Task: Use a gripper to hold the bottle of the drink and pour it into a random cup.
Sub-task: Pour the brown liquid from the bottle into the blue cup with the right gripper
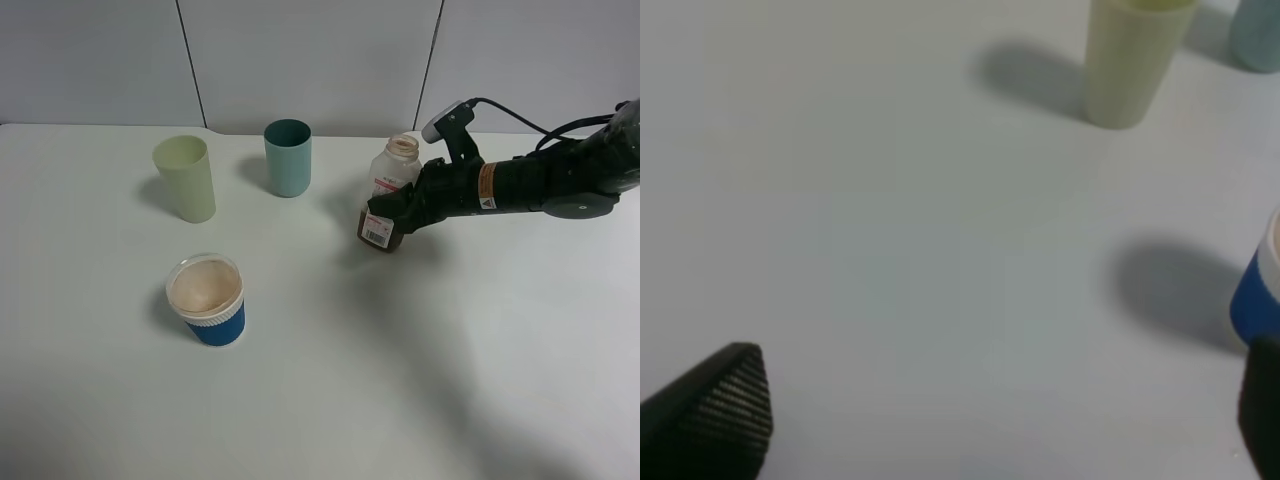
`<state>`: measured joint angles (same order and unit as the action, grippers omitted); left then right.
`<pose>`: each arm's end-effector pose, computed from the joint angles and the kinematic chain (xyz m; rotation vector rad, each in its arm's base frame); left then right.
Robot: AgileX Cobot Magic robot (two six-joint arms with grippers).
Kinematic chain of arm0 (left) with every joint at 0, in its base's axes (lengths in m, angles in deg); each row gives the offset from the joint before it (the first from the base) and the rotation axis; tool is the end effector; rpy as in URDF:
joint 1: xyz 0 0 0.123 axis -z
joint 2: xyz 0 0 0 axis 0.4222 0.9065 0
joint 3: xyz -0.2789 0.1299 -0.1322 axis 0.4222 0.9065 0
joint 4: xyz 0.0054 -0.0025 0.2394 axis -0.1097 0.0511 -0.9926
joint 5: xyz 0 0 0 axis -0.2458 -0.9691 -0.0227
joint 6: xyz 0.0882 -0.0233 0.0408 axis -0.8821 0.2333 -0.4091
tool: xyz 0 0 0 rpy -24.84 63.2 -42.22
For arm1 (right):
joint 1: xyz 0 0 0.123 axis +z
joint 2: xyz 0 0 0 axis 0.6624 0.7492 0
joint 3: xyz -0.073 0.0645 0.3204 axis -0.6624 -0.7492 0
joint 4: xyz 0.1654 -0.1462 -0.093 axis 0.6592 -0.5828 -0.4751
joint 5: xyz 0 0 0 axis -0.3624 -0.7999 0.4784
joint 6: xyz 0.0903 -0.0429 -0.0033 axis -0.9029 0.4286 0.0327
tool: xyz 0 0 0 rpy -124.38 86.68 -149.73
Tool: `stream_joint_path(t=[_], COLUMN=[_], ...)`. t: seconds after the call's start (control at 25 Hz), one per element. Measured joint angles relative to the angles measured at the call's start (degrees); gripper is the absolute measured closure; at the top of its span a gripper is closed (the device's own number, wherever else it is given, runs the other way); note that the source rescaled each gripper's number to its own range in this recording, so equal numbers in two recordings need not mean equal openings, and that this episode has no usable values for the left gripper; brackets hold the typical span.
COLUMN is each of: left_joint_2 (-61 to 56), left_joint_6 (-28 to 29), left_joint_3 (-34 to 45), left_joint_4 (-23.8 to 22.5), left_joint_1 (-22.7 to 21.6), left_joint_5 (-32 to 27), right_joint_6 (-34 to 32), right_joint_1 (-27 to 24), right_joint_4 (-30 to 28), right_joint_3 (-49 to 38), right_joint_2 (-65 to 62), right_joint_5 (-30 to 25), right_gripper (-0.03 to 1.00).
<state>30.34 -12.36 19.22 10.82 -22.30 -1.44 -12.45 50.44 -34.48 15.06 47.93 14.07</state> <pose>-0.0572 0.0027 0.2697 0.0290 2.0414 -0.0405 0.3509 0.1210 0.1627 -0.9072 1.9612 0.6749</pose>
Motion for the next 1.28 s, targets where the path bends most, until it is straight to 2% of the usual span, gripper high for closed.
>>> stream_joint_path(t=[0.32, 0.56, 0.92, 1.28], left_joint_2=[0.0, 0.0, 0.0, 0.0], left_joint_6=[0.0, 0.0, 0.0, 0.0], left_joint_3=[0.0, 0.0, 0.0, 0.0], left_joint_4=[0.0, 0.0, 0.0, 0.0], left_joint_1=[0.0, 0.0, 0.0, 0.0], left_joint_5=[0.0, 0.0, 0.0, 0.0], right_joint_6=[0.0, -0.1, 0.9, 3.0], right_joint_1=[3.7, 7.7, 13.6, 24.1], right_joint_4=[1.6, 6.5, 11.9, 13.2], right_joint_3=[0.3, 0.3, 0.3, 7.0], right_joint_2=[-0.8, -3.9, -10.5, -12.0], right_joint_5=[-3.2, -13.2, -23.0, -37.3], right_gripper=[0.97, 0.97, 0.97, 0.97])
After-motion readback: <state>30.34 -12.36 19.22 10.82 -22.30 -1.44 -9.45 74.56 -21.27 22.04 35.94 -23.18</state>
